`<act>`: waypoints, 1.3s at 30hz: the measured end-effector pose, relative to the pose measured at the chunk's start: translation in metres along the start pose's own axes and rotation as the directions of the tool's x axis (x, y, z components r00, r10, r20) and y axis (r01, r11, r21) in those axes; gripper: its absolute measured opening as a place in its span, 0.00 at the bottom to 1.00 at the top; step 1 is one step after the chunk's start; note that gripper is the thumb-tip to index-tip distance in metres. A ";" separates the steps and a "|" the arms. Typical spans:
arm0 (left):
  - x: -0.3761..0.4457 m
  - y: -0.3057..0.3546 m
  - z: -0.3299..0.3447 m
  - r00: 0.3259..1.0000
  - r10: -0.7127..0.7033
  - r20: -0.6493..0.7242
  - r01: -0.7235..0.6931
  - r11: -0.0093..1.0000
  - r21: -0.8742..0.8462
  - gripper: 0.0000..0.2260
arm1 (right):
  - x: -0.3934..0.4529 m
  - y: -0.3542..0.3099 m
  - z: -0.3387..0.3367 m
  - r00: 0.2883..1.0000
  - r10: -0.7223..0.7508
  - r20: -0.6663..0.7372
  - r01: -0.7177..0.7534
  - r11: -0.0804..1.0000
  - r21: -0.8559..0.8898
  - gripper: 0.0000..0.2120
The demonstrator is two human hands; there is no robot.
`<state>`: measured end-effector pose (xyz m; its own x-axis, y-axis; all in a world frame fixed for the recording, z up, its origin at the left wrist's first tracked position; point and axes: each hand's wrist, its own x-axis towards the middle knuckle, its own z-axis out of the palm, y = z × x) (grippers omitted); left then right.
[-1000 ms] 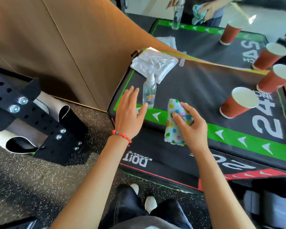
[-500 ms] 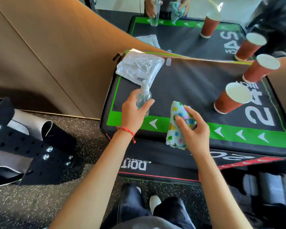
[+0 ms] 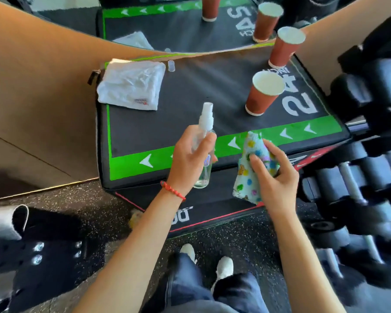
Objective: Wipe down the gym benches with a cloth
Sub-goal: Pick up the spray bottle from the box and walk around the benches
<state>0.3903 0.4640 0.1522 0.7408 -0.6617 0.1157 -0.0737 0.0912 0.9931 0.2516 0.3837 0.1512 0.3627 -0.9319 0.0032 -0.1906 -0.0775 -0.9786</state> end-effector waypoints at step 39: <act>-0.418 -0.001 0.403 0.008 -0.271 0.963 0.255 0.931 0.260 0.39 | -0.373 0.137 -0.389 0.028 0.390 -0.921 -0.265 0.891 0.369 0.18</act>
<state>-0.1879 0.4407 0.1109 -0.6165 -0.7465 -0.2502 -0.0533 -0.2774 0.9593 -0.2643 0.5828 0.0958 -0.9040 -0.3821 -0.1918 0.0710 0.3083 -0.9486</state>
